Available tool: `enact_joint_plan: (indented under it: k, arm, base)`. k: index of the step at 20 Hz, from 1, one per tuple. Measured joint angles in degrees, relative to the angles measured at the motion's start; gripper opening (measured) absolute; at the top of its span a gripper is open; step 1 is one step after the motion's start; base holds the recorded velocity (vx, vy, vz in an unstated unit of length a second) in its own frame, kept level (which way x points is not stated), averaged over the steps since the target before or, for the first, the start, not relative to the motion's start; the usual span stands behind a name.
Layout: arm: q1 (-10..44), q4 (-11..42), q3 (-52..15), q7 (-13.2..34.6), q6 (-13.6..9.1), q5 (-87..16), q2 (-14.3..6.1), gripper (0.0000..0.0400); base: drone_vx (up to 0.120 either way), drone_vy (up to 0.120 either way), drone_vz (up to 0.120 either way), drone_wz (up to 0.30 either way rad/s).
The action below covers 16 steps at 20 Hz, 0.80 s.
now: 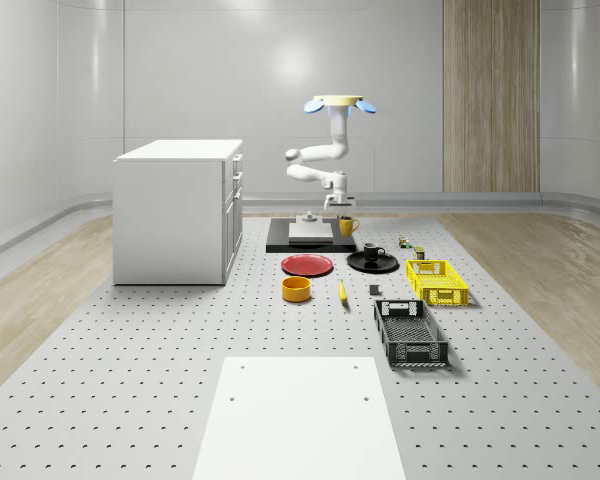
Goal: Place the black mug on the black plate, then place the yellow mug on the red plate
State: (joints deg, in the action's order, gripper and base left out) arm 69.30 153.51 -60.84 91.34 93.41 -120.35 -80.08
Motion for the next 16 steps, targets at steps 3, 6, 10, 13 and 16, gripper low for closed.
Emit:
enact_joint_plan:
  k: [3, 6, 10, 13, 16]
  arm:
    - [0.0, 0.0, 0.0, 0.0, 0.0, 0.0, 0.0, 0.011]
    - [0.0, 0.0, 0.0, 0.0, 0.1, 0.0, -0.1, 0.011]
    - [0.1, 0.0, 0.0, 0.0, 0.1, 0.1, -0.1, 0.011]
    - [0.1, 0.0, 0.0, 0.1, 0.1, 0.1, -0.1, 0.011]
    - [0.1, 0.0, 0.0, 0.1, 0.1, 0.1, -0.2, 0.011]
  base:
    - [0.12, -0.12, 0.0, 0.0]
    - [0.12, -0.12, 0.0, 0.0]
    - [0.12, -0.12, 0.0, 0.0]
    - [0.12, -0.12, 0.0, 0.0]
    - [0.12, -0.12, 0.0, 0.0]
